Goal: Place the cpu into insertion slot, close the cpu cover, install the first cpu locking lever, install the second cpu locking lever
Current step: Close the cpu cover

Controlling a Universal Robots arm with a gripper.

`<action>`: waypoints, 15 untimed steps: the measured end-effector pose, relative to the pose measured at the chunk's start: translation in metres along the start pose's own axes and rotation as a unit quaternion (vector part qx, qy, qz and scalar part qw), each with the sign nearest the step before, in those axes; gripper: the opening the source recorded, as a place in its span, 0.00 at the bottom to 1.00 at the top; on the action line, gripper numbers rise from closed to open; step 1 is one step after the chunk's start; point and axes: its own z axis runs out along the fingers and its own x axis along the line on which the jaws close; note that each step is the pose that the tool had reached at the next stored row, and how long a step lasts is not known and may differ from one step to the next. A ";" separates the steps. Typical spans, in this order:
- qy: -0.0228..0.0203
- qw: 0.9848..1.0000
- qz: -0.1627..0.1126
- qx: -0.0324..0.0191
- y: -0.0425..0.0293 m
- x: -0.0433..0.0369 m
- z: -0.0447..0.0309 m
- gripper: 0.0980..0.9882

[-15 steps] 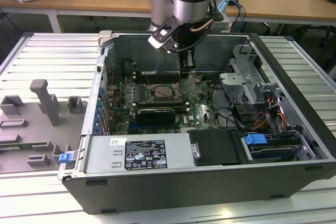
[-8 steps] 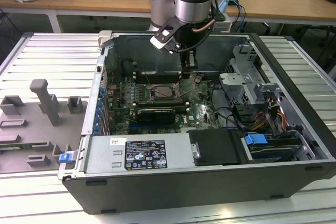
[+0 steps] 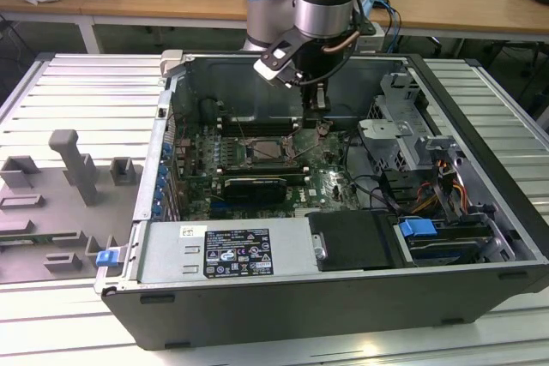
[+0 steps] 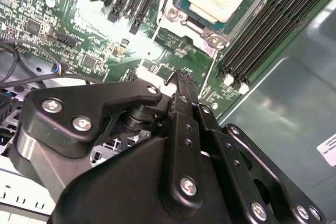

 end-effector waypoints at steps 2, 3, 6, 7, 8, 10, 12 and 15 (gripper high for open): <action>0.000 1.000 0.000 0.001 0.0034 0.0000 0.0002 0.01; 0.000 1.000 0.000 0.001 0.0048 0.0000 0.0003 0.01; 0.000 1.000 -0.001 0.001 0.0090 -0.0001 0.0007 0.01; 0.000 1.000 -0.001 0.001 0.0110 -0.0001 0.0010 0.01; 0.000 1.000 -0.001 0.001 0.0133 -0.0002 0.0014 0.01; 0.000 1.000 -0.001 0.002 0.0174 -0.0002 0.0022 0.01; 0.000 1.000 -0.001 0.003 0.0215 -0.0003 0.0032 0.01; 0.000 1.000 -0.001 0.003 0.0259 -0.0003 0.0047 0.01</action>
